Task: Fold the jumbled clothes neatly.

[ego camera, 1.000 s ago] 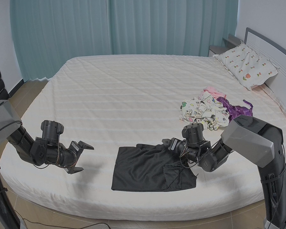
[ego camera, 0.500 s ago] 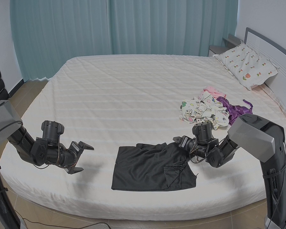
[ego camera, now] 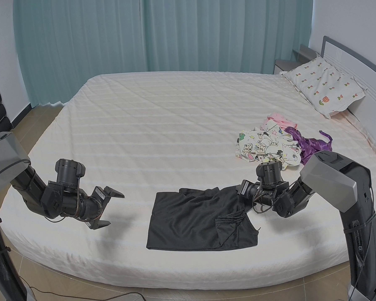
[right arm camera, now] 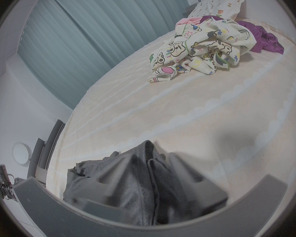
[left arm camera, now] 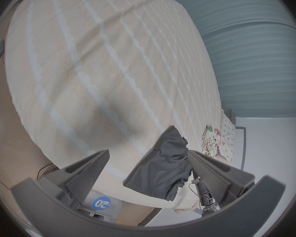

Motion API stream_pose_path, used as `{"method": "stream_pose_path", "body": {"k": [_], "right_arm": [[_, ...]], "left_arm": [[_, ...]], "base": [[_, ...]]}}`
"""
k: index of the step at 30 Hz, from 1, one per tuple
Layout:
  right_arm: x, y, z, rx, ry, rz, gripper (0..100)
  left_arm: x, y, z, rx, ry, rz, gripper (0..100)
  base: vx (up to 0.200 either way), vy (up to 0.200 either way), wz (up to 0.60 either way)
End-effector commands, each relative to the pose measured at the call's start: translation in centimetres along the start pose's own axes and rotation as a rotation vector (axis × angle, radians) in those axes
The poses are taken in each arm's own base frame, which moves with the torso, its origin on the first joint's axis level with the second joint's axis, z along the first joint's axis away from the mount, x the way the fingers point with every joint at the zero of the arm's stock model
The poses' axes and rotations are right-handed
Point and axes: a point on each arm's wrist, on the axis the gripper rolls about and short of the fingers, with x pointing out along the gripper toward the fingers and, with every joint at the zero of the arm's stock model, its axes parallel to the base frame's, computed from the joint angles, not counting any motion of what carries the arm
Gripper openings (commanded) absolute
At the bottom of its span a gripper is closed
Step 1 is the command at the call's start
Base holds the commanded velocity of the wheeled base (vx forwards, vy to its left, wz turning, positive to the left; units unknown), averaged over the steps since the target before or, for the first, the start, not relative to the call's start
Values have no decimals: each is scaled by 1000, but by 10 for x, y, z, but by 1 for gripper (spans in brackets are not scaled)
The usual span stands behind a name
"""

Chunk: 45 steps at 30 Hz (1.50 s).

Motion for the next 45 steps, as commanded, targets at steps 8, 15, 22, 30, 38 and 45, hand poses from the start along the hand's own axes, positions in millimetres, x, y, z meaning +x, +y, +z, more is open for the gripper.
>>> {"method": "stream_pose_path", "body": {"k": [8, 15, 22, 30, 38, 45], "right_arm": [[-6, -11, 20, 104, -52, -20, 0], [-8, -14, 18, 117, -41, -31, 0], [-17, -15, 20, 114, -39, -38, 100], [-72, 10, 13, 31, -10, 19, 100], [-87, 49, -42, -199, 66, 11, 100], [-85, 59, -73, -433, 124, 36, 100]], "left_arm": [[1, 0, -1, 0, 3, 2, 100], [1, 0, -1, 1, 2, 1, 100], [1, 0, -1, 1, 2, 1, 100], [1, 0, -1, 1, 2, 1, 100], [1, 0, -1, 4, 4, 0, 100], [1, 0, -1, 5, 7, 1, 100]], "base": [[0, 0, 0], [0, 0, 0], [0, 0, 0], [0, 0, 0], [0, 0, 0], [0, 0, 0]]}}
